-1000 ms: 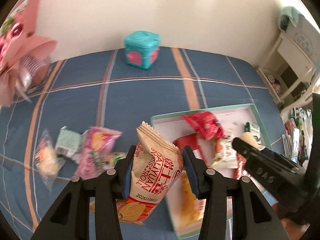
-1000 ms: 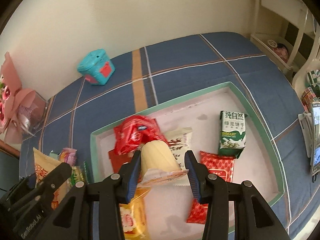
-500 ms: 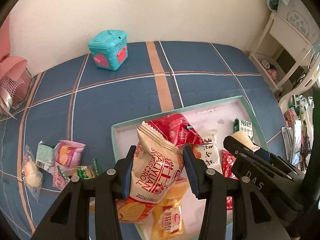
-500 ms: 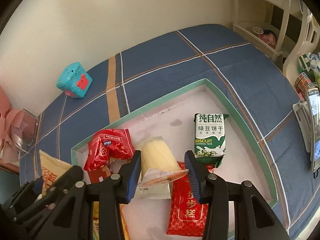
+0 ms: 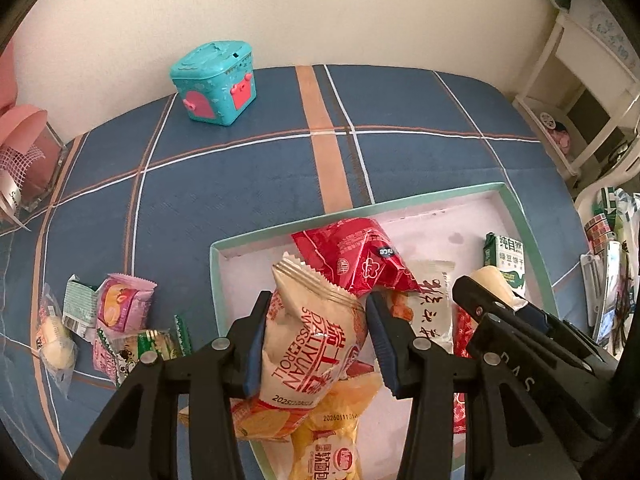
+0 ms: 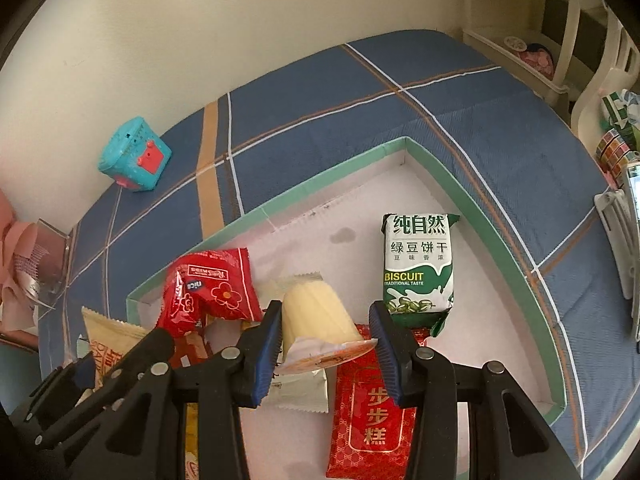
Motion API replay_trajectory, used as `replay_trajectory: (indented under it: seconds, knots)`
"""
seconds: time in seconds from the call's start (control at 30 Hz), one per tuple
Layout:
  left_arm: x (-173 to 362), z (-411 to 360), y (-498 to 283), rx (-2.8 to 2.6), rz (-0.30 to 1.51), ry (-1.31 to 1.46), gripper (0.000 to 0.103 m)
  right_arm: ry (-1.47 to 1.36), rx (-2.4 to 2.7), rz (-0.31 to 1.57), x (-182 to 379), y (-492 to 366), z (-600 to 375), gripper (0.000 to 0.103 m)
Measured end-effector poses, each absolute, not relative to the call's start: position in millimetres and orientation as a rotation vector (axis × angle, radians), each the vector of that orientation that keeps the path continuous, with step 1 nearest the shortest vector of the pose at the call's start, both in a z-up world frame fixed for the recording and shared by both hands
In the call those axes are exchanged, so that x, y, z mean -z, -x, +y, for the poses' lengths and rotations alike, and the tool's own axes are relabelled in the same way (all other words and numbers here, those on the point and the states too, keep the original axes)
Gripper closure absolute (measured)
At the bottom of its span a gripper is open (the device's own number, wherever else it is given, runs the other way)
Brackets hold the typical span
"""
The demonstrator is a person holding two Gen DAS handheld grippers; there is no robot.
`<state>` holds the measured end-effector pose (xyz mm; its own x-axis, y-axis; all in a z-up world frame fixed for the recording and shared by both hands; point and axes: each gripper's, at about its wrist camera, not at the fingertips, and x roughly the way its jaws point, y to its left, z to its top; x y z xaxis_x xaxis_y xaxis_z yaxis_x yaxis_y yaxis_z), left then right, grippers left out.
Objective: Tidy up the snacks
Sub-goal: 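Release the jelly cup with the right tool while the left tool releases the Swiss roll bag in the tray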
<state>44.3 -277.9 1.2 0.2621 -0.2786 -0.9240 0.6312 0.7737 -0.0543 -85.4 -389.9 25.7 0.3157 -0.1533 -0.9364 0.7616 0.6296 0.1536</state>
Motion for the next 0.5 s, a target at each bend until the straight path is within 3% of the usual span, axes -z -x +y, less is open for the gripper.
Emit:
replay_trajectory:
  seconds: [0.33, 0.5]
  knots:
    - [-6, -274, -43, 0.617, 1.155, -0.331, 0.039, -0.671, 0.669, 1.074, -34, 89, -392, 0.052]
    - [-15, -265, -40, 0.631, 1.138, -0.309, 0.036, -0.645, 0.657, 1.06, -44, 87, -388, 0.047]
